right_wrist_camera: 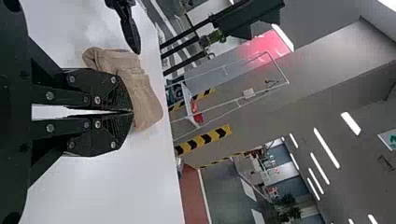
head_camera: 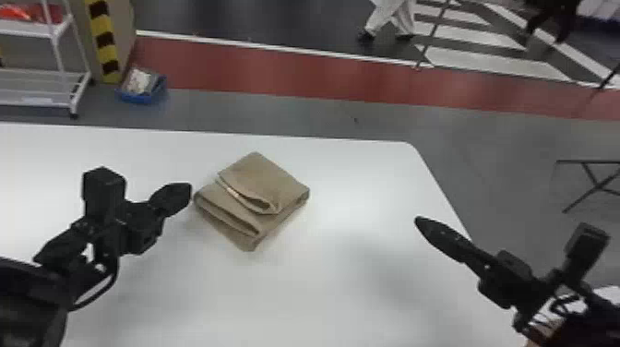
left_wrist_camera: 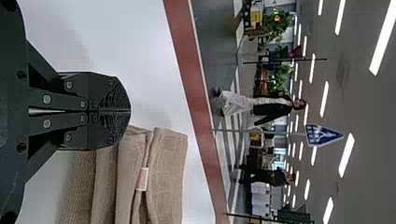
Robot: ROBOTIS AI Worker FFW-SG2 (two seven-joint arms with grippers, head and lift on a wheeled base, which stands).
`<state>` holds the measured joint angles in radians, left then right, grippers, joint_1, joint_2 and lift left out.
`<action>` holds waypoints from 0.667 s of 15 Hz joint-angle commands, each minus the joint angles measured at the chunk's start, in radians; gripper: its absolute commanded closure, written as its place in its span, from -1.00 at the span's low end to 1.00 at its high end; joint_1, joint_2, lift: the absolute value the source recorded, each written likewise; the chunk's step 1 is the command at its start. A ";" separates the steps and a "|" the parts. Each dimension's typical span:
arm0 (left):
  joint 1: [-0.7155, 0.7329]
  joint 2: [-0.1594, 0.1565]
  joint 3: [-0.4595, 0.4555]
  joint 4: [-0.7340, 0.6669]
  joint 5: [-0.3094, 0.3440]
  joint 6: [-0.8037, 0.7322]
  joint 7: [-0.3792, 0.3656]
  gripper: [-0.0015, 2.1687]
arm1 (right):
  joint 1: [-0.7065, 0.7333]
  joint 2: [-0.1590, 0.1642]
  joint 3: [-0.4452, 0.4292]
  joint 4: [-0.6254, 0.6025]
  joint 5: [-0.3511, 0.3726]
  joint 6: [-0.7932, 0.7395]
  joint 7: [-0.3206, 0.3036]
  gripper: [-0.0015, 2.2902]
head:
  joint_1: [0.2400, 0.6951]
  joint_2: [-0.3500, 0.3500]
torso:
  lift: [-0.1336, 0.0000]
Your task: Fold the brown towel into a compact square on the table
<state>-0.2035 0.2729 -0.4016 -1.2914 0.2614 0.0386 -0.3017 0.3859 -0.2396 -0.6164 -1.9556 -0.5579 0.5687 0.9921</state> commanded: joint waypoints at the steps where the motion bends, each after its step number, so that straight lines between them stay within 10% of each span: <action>1: -0.016 -0.004 -0.002 0.034 -0.008 -0.009 -0.004 0.59 | 0.016 0.017 -0.020 -0.022 -0.023 0.004 0.006 -0.07 | 1.00 -0.83 | -0.86; 4: -0.013 -0.004 -0.003 0.035 -0.008 -0.006 -0.031 0.59 | 0.018 0.020 -0.017 -0.032 -0.025 0.014 0.006 -0.07 | 1.00 -0.83 | -0.86; 10: 0.039 -0.003 -0.033 -0.032 0.001 0.068 -0.059 0.59 | 0.034 0.025 -0.039 -0.028 -0.066 0.010 0.017 -0.80 | 1.00 -0.89 | -0.86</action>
<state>-0.1822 0.2687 -0.4302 -1.2855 0.2596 0.0717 -0.3602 0.4132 -0.2149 -0.6447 -1.9840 -0.6104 0.5818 1.0088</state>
